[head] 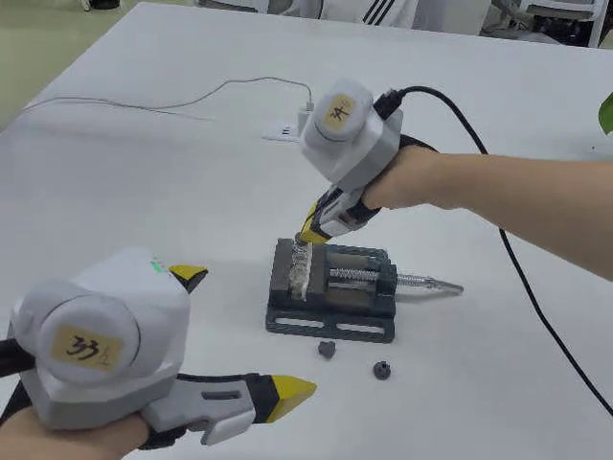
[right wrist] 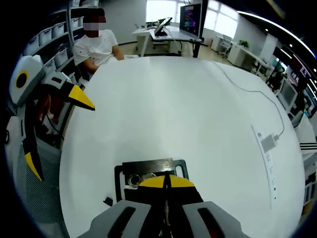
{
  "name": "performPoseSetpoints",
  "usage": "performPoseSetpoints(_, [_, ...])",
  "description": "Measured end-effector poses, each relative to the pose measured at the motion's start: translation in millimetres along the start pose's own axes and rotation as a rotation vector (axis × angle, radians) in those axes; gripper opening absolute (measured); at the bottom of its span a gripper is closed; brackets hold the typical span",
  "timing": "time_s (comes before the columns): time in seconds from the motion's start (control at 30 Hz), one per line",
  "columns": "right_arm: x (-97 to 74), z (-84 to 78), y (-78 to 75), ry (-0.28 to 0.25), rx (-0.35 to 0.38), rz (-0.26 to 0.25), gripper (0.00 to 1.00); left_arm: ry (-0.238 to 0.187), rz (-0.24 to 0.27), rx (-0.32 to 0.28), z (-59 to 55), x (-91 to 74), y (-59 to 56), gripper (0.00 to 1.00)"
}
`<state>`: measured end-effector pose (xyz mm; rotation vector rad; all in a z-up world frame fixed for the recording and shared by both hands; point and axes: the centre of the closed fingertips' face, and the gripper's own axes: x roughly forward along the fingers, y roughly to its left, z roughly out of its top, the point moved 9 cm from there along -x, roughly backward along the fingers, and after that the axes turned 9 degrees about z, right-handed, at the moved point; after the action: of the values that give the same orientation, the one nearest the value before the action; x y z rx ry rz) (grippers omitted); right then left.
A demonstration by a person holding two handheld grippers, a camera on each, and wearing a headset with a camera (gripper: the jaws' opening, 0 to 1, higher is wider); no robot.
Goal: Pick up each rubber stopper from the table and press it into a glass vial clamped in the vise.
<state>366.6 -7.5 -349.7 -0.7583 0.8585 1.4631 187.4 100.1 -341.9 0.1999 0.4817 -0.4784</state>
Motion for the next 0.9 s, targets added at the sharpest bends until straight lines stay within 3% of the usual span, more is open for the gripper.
performPoseSetpoints(0.07, [2.8, 2.3, -3.7, -0.012, -0.054, -0.012, 0.0, -0.005, 0.0, -0.007, -0.1, -0.7, 0.6, 0.92])
performPoseSetpoints(0.23, [2.5, 1.3, -8.1, -0.035, -0.015, -0.052, 0.0, -0.014, -0.009, -0.006, -0.5, -2.1, 1.6, 0.92])
performPoseSetpoints(0.3, [1.3, 0.6, -12.4, -0.041, -0.016, -0.087, 0.07, -0.017, -0.01, -0.009, -0.8, -2.9, 3.0, 0.92])
performPoseSetpoints(0.43, [-2.6, -2.7, -12.2, -0.094, 0.02, -0.089, 0.24, -0.022, -0.011, -0.009, -0.8, -4.9, 5.9, 0.92])
performPoseSetpoints(0.63, [-7.5, -9.5, 2.4, -0.17, 0.043, -0.085, 0.41, -0.026, -0.01, -0.014, -3.4, -5.8, 9.6, 0.92])
performPoseSetpoints(0.9, [-22.6, -14.8, 33.4, -0.233, 0.065, -0.106, 0.44, -0.033, -0.014, -0.021, -5.1, -5.6, 11.3, 0.92])
